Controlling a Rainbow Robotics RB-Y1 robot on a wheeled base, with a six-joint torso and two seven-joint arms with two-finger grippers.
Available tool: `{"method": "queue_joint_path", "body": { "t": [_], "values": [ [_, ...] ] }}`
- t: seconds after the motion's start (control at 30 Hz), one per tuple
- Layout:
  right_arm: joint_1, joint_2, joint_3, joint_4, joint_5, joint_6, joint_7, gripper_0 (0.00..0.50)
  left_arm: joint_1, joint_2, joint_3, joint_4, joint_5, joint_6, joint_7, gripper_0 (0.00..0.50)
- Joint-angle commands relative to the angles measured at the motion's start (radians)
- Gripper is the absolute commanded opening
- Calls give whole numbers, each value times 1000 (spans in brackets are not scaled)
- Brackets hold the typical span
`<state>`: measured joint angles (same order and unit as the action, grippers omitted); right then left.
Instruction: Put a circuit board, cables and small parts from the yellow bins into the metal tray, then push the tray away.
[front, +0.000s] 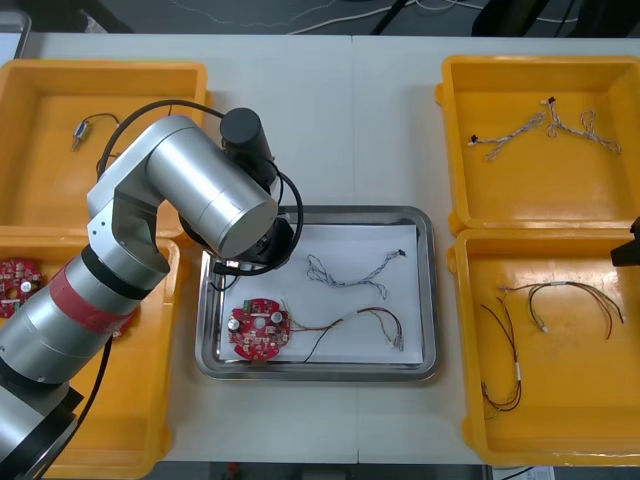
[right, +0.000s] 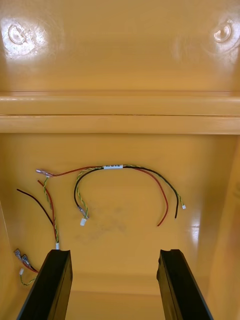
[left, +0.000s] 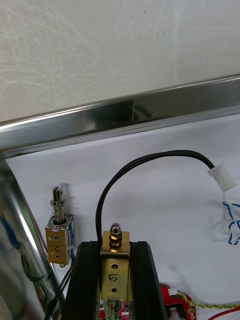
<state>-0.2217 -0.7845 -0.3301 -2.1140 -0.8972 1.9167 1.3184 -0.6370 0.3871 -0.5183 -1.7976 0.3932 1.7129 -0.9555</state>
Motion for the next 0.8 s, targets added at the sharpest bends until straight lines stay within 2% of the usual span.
{"method": "queue_joint_path", "body": {
  "t": [0.03,0.4,0.67,0.7,0.73,0.77,0.8],
  "values": [
    [10,-41,-32,-3,6,3,39,500,23,-17,-34,3,-14,-27,66,0],
    [10,-41,-32,-3,6,3,39,500,25,-25,-51,53,-33,-82,66,0],
    [10,-41,-32,-3,6,3,39,500,25,-28,-55,55,-34,-82,69,1],
    [10,-41,-32,-3,6,3,39,500,25,-28,-54,55,-36,-82,69,20],
    [10,-41,-32,-3,6,3,39,500,25,-28,-54,55,-34,-82,70,64],
    [10,-41,-32,-3,6,3,39,500,25,-30,-54,55,-34,-82,70,212],
    [10,-41,-32,-3,6,3,39,500,25,-30,-54,55,-34,-82,72,312]
  ]
}}
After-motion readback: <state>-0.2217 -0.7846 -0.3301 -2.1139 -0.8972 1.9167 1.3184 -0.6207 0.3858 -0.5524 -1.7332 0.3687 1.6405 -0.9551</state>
